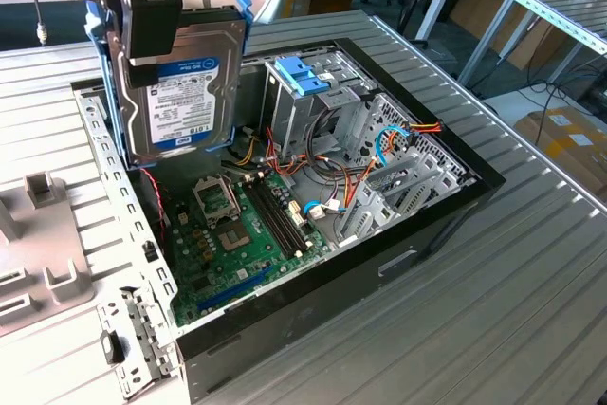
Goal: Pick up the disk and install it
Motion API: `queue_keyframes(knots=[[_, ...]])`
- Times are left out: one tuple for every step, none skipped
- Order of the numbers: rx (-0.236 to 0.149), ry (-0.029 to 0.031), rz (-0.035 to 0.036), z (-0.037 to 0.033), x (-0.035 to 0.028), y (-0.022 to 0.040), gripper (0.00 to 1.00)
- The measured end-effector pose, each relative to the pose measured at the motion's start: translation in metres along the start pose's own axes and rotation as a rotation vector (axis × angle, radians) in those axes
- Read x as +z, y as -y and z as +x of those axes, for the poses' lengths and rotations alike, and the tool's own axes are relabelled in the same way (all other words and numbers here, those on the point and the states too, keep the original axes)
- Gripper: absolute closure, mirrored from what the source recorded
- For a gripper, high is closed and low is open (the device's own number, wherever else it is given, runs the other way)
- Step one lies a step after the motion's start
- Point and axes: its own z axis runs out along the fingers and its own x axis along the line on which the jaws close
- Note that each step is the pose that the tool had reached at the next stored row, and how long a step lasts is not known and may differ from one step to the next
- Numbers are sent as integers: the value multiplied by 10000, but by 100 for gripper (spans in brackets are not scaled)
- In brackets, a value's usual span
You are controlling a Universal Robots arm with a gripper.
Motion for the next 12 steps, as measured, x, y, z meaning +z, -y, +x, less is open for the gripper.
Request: queue_keyframes(knots=[[0,0,0,1,0,2,63],[0,0,0,3,1,4,63],[0,1,0,4,2,8,63],[0,1,0,5,2,11,63],[0,1,0,6,3,14,63],[0,2,1,6,4,17,63],[0,1,0,7,4,23,63],[0,1,1,8,5,27,63],[-1,2,1,9,6,31,63],[-1,0,0,10,6,37,63],[0,1,0,12,7,48,63],[0,0,0,15,8,57,63]])
